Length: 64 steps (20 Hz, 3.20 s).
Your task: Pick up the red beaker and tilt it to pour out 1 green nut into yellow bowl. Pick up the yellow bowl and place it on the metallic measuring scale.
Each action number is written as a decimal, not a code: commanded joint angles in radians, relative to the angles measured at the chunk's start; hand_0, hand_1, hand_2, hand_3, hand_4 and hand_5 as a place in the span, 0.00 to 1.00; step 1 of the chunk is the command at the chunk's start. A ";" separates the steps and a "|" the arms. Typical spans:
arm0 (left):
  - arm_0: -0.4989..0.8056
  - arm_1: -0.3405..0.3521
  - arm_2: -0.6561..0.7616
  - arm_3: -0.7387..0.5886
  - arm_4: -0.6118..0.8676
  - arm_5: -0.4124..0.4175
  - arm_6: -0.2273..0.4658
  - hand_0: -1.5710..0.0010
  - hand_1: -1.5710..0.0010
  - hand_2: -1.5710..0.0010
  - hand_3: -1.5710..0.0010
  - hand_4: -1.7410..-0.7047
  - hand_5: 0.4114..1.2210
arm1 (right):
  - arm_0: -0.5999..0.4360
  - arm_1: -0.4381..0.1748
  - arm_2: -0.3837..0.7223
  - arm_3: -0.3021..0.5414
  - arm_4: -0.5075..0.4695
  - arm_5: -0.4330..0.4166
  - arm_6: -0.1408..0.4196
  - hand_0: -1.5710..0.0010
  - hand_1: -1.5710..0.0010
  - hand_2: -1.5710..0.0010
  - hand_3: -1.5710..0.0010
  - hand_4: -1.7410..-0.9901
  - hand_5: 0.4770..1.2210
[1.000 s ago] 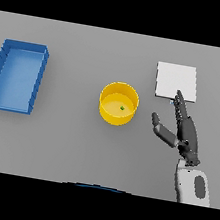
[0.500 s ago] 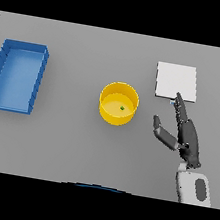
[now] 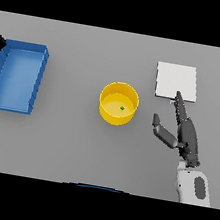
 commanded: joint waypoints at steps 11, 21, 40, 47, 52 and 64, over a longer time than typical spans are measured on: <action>0.056 0.073 -0.016 -0.169 0.093 -0.197 0.008 0.80 0.83 0.84 0.90 0.91 0.31 | 0.003 -0.009 -0.005 0.010 -0.005 0.006 -0.015 1.00 1.00 1.00 1.00 0.57 0.33; 0.053 0.044 -0.026 -0.144 0.053 -0.142 -0.045 0.98 0.98 0.98 0.99 0.98 0.32 | -0.035 -0.037 0.025 -0.008 0.100 -0.039 0.077 1.00 1.00 1.00 1.00 0.64 0.27; 0.081 0.050 0.001 -0.169 0.087 -0.118 -0.108 1.00 1.00 1.00 1.00 0.95 0.38 | -0.518 -0.301 0.413 0.179 0.488 0.345 -0.019 1.00 1.00 1.00 1.00 0.70 0.21; 0.082 0.035 0.012 -0.162 0.102 -0.114 -0.127 1.00 1.00 1.00 1.00 0.92 0.39 | -0.590 -0.298 0.486 0.275 0.536 0.384 -0.086 1.00 1.00 1.00 1.00 0.69 0.24; 0.084 0.032 0.020 -0.150 0.109 -0.120 -0.139 1.00 1.00 1.00 1.00 0.91 0.39 | -0.611 -0.293 0.528 0.324 0.570 0.396 -0.098 1.00 1.00 1.00 1.00 0.65 0.26; 0.092 0.046 0.009 -0.193 0.098 -0.098 -0.123 1.00 1.00 1.00 1.00 0.92 0.39 | -0.646 -0.240 0.564 0.440 0.584 0.392 -0.131 1.00 1.00 0.98 0.96 0.60 0.35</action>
